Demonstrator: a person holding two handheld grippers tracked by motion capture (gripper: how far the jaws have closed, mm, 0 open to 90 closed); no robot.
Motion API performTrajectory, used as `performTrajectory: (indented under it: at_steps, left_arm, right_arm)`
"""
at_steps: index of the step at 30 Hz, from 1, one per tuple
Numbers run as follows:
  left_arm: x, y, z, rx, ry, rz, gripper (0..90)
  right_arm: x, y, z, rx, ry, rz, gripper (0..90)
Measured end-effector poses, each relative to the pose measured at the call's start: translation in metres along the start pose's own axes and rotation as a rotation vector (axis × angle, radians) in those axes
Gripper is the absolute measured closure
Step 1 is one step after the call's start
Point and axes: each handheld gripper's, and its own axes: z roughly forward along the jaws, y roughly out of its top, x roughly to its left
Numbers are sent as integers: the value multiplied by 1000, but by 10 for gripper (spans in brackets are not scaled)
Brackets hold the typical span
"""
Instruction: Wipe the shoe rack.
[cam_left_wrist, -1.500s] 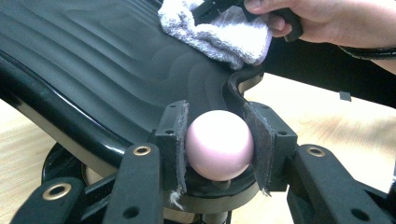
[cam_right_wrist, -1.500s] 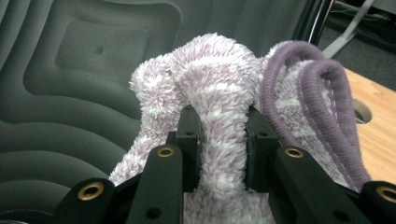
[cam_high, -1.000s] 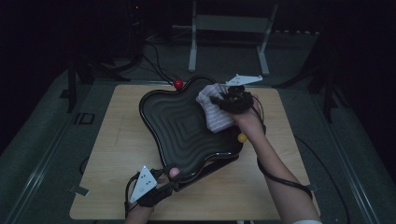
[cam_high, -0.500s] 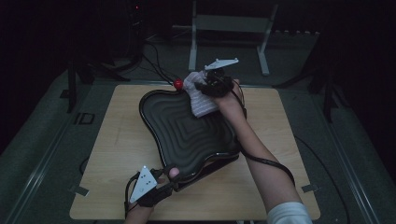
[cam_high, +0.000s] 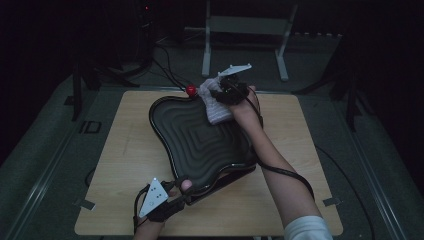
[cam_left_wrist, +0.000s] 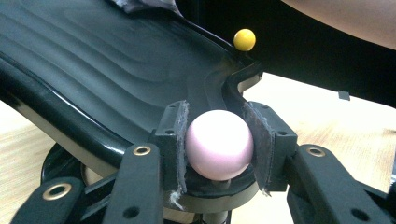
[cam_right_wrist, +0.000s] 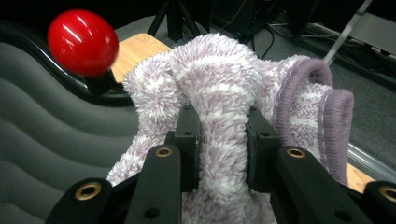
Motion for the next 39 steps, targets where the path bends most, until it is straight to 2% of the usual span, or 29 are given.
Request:
performTrajectory:
  at_steps: [8,15,18,27,39]
  left_arm:
    - [0,-1,0,-7,-1,-1,603]
    - [0,-1,0,-7,3,-1,603]
    - [0,-1,0,-7,2,-2,602]
    - [-1,0,0,-3,7,-3,602]
    - [-2,0,0,-1,6,0,602]
  right_arm:
    - [-6,-17,-7,-8,4,22,713]
    - [-6,-28,-13,-9,-2,23,714]
    - [-6,-39,-18,-17,6,41,714]
    - [0,-61,-27,-28,8,38,713]
    - [8,-91,-42,-41,22,58,713]
